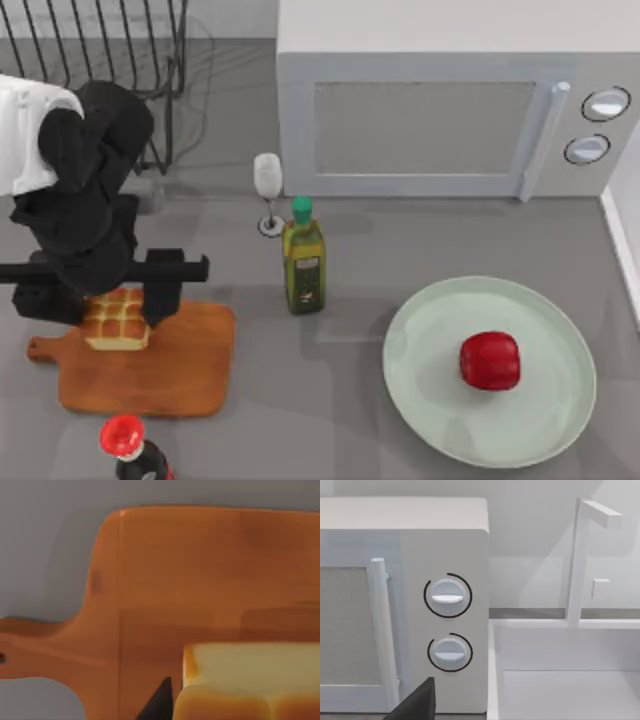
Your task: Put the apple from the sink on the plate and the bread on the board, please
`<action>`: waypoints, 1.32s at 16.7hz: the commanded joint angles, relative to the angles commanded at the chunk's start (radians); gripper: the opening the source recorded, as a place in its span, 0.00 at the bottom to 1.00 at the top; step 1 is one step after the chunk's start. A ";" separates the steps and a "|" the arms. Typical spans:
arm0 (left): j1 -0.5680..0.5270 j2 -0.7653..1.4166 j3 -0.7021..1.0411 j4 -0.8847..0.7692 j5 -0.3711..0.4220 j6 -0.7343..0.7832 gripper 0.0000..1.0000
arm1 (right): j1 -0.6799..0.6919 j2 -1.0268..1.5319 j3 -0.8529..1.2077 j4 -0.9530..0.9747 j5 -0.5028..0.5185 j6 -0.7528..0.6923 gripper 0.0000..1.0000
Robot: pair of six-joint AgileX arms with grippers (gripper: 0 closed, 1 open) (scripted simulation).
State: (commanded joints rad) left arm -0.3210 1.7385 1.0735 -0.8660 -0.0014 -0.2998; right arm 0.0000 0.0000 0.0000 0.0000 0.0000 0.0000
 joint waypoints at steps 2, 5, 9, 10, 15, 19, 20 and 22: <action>0.000 0.005 -0.011 0.027 0.000 -0.001 0.00 | 0.000 0.000 0.000 0.000 0.000 0.000 1.00; 0.001 0.024 -0.034 0.052 0.000 -0.002 0.00 | 0.000 0.000 0.000 0.000 0.000 0.000 1.00; 0.001 0.031 -0.042 0.055 0.000 -0.002 0.00 | 0.000 0.000 0.000 0.000 0.000 0.000 1.00; 0.001 0.031 -0.042 0.055 0.000 -0.002 0.00 | 0.000 0.000 0.000 0.000 0.000 0.000 1.00; 0.001 0.031 -0.042 0.055 0.000 -0.002 0.38 | 0.000 0.000 0.000 0.000 0.000 0.000 1.00; 0.001 0.031 -0.042 0.055 0.000 -0.002 0.68 | 0.000 0.000 0.000 0.000 0.000 0.000 1.00; 0.001 0.031 -0.042 0.055 0.000 -0.002 0.75 | 0.000 0.000 0.000 0.000 0.000 0.000 1.00; 0.001 0.031 -0.042 0.055 0.000 -0.002 0.90 | 0.000 0.000 0.000 0.000 0.000 0.000 1.00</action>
State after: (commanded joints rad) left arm -0.3204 1.7693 1.0317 -0.8107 -0.0014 -0.3020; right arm 0.0000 0.0000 0.0000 0.0000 0.0000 0.0000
